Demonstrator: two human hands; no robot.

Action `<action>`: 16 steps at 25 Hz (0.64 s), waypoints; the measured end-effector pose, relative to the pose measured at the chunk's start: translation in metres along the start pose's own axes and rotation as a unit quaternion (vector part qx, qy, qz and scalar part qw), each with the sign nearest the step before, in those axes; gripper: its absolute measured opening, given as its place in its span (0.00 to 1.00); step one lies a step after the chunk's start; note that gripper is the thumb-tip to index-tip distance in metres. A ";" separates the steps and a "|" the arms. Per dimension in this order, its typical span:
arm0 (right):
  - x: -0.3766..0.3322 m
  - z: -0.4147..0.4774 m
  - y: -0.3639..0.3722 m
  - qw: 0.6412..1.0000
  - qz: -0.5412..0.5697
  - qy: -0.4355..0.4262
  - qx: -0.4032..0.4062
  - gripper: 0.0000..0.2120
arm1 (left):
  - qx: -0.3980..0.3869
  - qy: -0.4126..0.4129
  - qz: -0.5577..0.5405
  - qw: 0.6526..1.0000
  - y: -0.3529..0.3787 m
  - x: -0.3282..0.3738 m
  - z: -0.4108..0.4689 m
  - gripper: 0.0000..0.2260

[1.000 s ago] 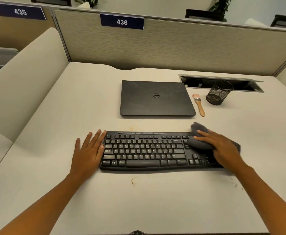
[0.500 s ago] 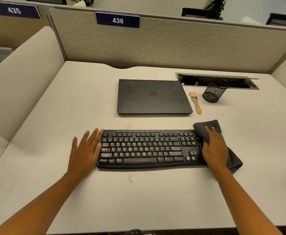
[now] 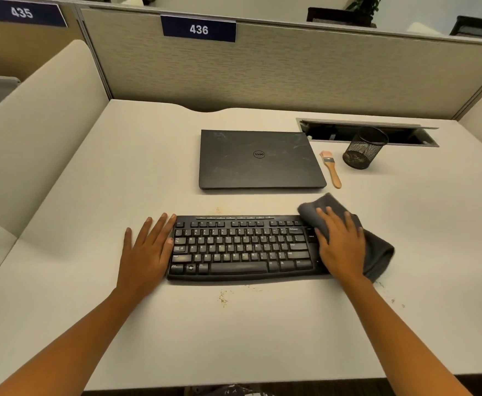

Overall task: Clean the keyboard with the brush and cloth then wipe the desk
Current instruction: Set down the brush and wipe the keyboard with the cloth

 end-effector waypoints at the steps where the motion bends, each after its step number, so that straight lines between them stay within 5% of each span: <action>1: -0.020 -0.002 0.005 1.000 0.018 -0.023 -0.008 0.24 | 0.000 0.000 0.000 1.000 0.000 0.000 0.000 0.26; 11: -0.243 -0.053 0.046 0.947 0.114 -0.291 -0.077 0.26 | -0.002 0.003 0.007 1.000 0.001 0.000 0.001 0.25; 16: -0.241 -0.064 0.046 0.925 0.088 -0.363 -0.064 0.26 | -0.004 0.002 0.012 1.000 0.001 -0.001 0.002 0.25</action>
Point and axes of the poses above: each hand's wrist, its own z-axis towards the middle knuckle, its own y-axis out of the palm, x = y × z, the point moved 10 cm from there along z, towards the middle knuckle, and after that the axes turned 13 degrees about x, right-handed, at the moved point
